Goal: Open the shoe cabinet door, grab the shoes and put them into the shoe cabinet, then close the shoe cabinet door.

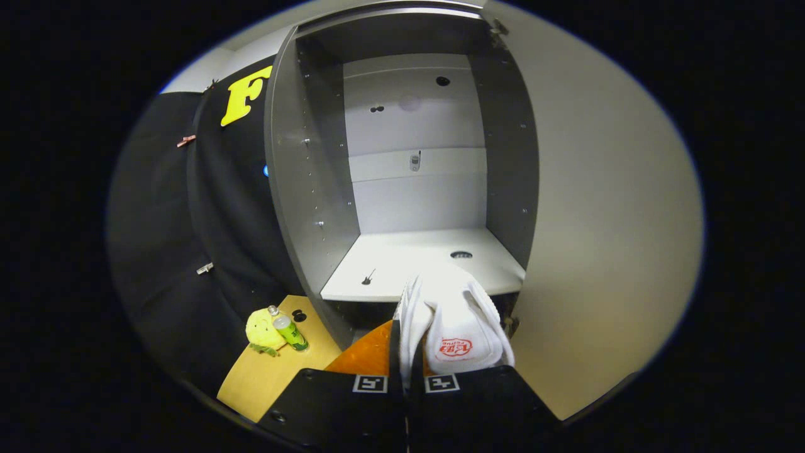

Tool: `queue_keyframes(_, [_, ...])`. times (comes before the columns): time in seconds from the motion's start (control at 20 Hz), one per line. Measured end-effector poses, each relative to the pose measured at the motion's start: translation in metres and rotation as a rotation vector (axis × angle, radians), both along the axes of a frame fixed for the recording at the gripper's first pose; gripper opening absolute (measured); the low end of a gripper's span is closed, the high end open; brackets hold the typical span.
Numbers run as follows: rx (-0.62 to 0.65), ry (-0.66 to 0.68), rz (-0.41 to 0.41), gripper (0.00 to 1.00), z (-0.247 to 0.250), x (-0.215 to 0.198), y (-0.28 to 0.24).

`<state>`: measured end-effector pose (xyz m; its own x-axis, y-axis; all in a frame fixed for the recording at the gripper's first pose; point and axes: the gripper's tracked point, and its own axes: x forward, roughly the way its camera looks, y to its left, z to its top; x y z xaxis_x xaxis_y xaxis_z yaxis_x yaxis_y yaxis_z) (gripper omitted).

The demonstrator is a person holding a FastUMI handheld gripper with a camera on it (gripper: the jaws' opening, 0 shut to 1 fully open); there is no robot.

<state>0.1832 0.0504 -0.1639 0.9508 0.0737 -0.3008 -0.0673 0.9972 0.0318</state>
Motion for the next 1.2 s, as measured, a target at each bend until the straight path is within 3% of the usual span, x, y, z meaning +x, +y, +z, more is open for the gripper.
queue_keyframes(0.3, [-0.075, -0.016, 0.005, 0.07, 0.021, 0.089, 0.011])
queue_keyframes(0.8, [-0.104, 0.025, -0.028, 0.07, -0.008, 0.225, 0.022])
queue_keyframes(1.2, [-0.116, 0.131, -0.073, 0.06, -0.06, 0.271, 0.01])
